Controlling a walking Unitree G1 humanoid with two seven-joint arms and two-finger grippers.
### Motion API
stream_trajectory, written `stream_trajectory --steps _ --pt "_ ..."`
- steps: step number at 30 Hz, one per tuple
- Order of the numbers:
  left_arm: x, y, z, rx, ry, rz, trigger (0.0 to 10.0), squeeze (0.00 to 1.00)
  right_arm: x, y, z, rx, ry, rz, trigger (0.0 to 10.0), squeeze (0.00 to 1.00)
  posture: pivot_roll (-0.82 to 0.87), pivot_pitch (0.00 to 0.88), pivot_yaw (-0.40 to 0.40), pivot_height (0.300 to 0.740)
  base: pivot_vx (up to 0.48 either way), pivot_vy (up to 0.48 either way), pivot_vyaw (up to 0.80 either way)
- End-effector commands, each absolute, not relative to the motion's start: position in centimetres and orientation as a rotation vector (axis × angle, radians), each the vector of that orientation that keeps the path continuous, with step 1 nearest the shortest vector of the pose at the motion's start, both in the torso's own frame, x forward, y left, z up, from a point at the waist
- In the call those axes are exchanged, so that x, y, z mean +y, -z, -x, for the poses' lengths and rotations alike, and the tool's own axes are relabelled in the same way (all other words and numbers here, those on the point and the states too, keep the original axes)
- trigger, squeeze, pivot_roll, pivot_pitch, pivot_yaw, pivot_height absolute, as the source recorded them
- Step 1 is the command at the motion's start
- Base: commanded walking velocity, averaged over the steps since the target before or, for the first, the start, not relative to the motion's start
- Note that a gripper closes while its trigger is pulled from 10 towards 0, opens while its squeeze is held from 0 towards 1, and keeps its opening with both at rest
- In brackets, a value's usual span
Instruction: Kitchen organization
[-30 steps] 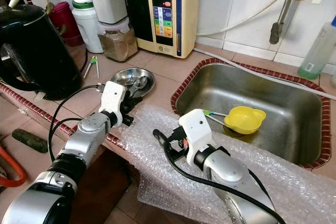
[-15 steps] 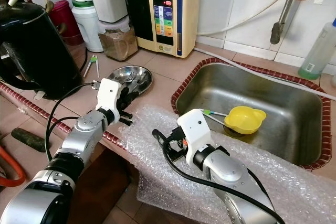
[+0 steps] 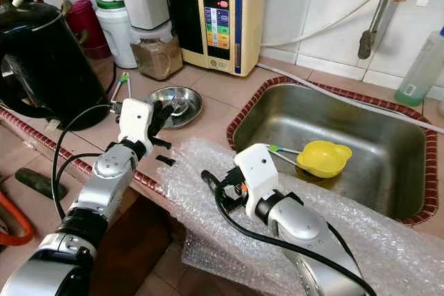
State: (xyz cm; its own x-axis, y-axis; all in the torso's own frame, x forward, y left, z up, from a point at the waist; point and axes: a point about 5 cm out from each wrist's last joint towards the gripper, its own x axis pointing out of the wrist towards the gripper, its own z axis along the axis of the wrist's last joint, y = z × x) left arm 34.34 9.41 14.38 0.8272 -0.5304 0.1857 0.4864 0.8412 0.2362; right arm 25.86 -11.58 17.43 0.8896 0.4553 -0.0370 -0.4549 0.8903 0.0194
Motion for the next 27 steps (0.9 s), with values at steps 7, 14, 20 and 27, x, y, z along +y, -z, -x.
stream_trajectory --steps 7,14,20,27 --pt "8.2 -15.1 -33.8 -0.320 0.592 -0.253 0.9 0.00 -13.0 -18.2 -26.4 -0.007 -0.380 -0.041 10.0 0.00 -0.14 0.000 0.080 0.740 0.000 0.000 0.00" --pt "11.4 -15.6 -35.2 -0.294 0.364 -0.158 10.0 1.00 -13.0 -17.9 -26.4 -0.005 -0.364 -0.040 10.0 0.00 -0.14 0.000 0.080 0.740 0.000 0.000 0.00" --pt "13.3 -15.8 -35.6 -0.286 0.228 -0.126 10.0 1.00 -13.1 -17.8 -26.4 -0.004 -0.362 -0.036 10.0 0.00 -0.14 0.000 0.079 0.740 0.000 0.000 0.00" --pt "13.9 -14.6 -34.6 -0.242 0.192 -0.002 10.0 1.00 -13.1 -17.6 -26.4 0.001 -0.365 -0.018 10.0 0.00 -0.14 0.000 0.079 0.740 0.000 0.000 0.00"
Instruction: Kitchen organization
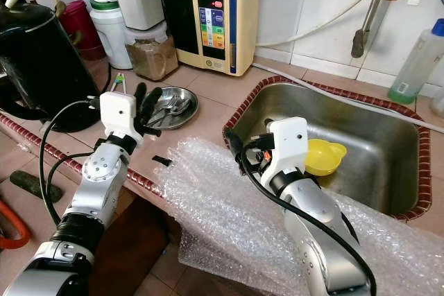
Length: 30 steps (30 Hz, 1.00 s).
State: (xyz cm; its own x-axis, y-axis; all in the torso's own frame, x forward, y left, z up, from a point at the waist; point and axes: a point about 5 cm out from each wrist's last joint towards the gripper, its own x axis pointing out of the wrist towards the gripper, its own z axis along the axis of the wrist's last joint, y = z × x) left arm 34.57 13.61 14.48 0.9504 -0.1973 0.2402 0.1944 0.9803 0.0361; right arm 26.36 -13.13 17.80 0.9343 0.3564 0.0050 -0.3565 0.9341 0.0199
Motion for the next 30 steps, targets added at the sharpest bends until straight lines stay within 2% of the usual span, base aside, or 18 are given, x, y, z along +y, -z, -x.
stream_trajectory --steps 1,10,11,19,30 --pt "13.7 -14.1 -33.6 -0.257 0.211 0.000 10.0 1.00 -13.0 -17.5 -26.3 0.006 -0.371 -0.010 10.0 0.00 -0.13 0.000 0.071 0.740 0.000 0.000 0.00" --pt "14.7 -11.6 -30.9 -0.205 0.196 0.003 10.0 1.00 -12.6 -17.0 -26.1 0.028 -0.415 0.033 10.0 0.00 -0.12 0.000 0.064 0.740 0.000 0.000 0.00" --pt "14.9 -11.4 -30.8 -0.198 0.190 -0.001 10.0 1.00 -12.5 -16.9 -26.1 0.029 -0.420 0.035 10.0 0.00 -0.11 0.000 0.042 0.740 0.000 0.000 0.00" --pt "16.0 -10.2 -30.5 -0.131 0.144 0.008 10.0 1.00 -12.2 -16.8 -26.0 0.033 -0.445 0.047 10.0 0.00 -0.11 0.001 0.036 0.740 0.000 0.000 0.00" --pt "15.7 -9.9 -31.1 -0.095 0.176 0.016 10.0 1.00 -11.6 -16.4 -25.6 0.042 -0.472 0.047 10.0 0.00 -0.10 0.021 0.027 0.740 0.000 0.000 0.00"
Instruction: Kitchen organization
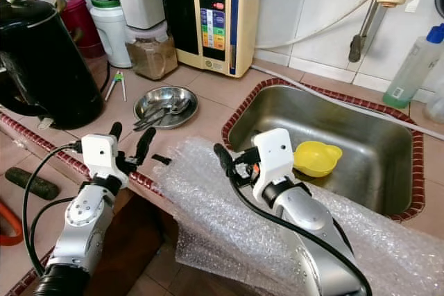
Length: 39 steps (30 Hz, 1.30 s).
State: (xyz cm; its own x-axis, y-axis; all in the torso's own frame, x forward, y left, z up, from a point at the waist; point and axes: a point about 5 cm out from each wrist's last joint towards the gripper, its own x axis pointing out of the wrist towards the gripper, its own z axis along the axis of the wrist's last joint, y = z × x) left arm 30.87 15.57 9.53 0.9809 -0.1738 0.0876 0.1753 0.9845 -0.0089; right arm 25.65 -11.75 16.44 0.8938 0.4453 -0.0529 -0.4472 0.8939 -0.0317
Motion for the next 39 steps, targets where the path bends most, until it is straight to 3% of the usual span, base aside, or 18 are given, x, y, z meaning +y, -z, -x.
stream_trajectory --steps 1,7,8,9,10,14,15,16,39 --pt "15.6 -9.8 -31.4 -0.086 0.174 0.023 10.0 1.00 -11.6 -16.4 -25.7 0.040 -0.476 0.052 10.0 0.00 -0.10 0.020 0.025 0.740 0.000 0.000 0.00" --pt "15.1 -9.7 -32.5 -0.063 0.152 0.018 10.0 1.00 -11.5 -16.6 -25.7 0.033 -0.476 0.059 10.0 0.00 -0.11 0.013 0.026 0.740 0.000 0.000 0.00" --pt "14.9 -9.7 -32.8 -0.058 0.150 0.019 10.0 0.67 -11.5 -16.6 -25.7 0.031 -0.475 0.060 10.0 0.00 -0.11 0.012 0.027 0.740 0.000 0.000 0.00" --pt "14.9 -9.7 -33.0 -0.055 0.149 0.020 10.0 0.10 -11.5 -16.6 -25.7 0.030 -0.473 0.061 10.0 0.00 -0.11 0.012 0.027 0.740 0.000 0.000 0.00" --pt "14.8 -9.7 -33.2 -0.051 0.148 0.023 10.0 0.00 -11.6 -16.6 -25.7 0.029 -0.471 0.063 10.0 0.00 -0.11 0.010 0.027 0.740 0.000 0.000 0.00" --pt "14.7 -9.7 -33.6 -0.046 0.151 0.028 10.0 0.00 -11.6 -16.6 -25.7 0.028 -0.465 0.065 10.0 0.00 -0.12 0.008 0.029 0.740 0.000 0.000 0.00" --pt "14.6 -9.7 -33.7 -0.046 0.155 0.030 7.5 0.00 -11.7 -16.6 -25.7 0.028 -0.463 0.066 10.0 0.00 -0.12 0.008 0.031 0.740 0.000 0.000 0.00" --pt "14.5 -9.8 -33.9 -0.044 0.165 0.034 0.0 0.00 -11.7 -16.6 -25.7 0.028 -0.460 0.068 10.0 0.00 -0.12 0.010 0.033 0.740 0.000 0.000 0.00" --pt "14.2 -10.0 -34.8 -0.040 0.200 0.031 0.0 0.00 -11.9 -16.6 -25.9 0.017 -0.431 0.066 10.0 0.00 -0.12 0.002 0.049 0.740 0.000 0.000 0.00"
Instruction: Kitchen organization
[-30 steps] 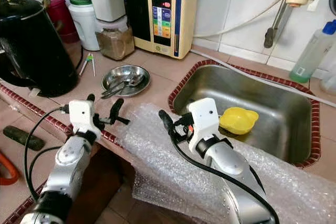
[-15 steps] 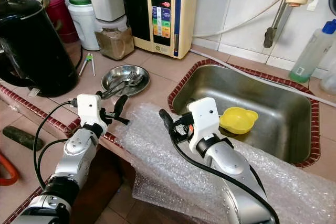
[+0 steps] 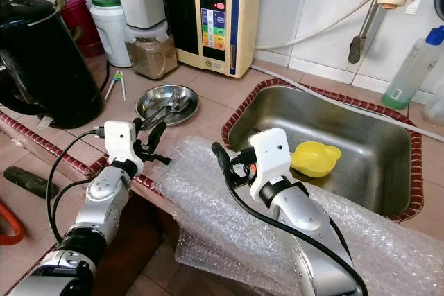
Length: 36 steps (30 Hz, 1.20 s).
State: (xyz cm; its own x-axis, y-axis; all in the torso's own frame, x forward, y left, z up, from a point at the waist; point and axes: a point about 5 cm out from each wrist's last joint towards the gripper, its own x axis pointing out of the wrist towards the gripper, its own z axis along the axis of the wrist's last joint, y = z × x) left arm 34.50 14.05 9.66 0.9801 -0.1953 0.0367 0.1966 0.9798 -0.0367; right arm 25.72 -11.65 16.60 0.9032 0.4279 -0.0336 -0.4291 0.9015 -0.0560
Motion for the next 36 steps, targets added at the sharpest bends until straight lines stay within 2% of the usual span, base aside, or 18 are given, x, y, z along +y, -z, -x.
stream_trajectory --steps 1,16,36 --pt "14.1 -10.0 -34.8 -0.041 0.203 0.029 0.0 0.00 -11.9 -16.6 -25.9 0.016 -0.429 0.066 10.0 0.00 -0.12 0.002 0.049 0.740 0.000 0.000 0.00" --pt "13.9 -10.0 -34.9 -0.045 0.237 0.017 0.0 0.00 -11.8 -16.5 -26.2 0.004 -0.410 0.062 10.0 0.00 -0.11 0.000 0.073 0.740 0.000 0.000 0.00" --pt "11.9 -13.5 -34.3 -0.324 0.338 -0.128 0.0 0.00 -12.0 -16.6 -26.8 -0.013 -0.392 0.070 10.0 0.00 -0.10 0.000 0.069 0.740 0.000 0.000 0.00"
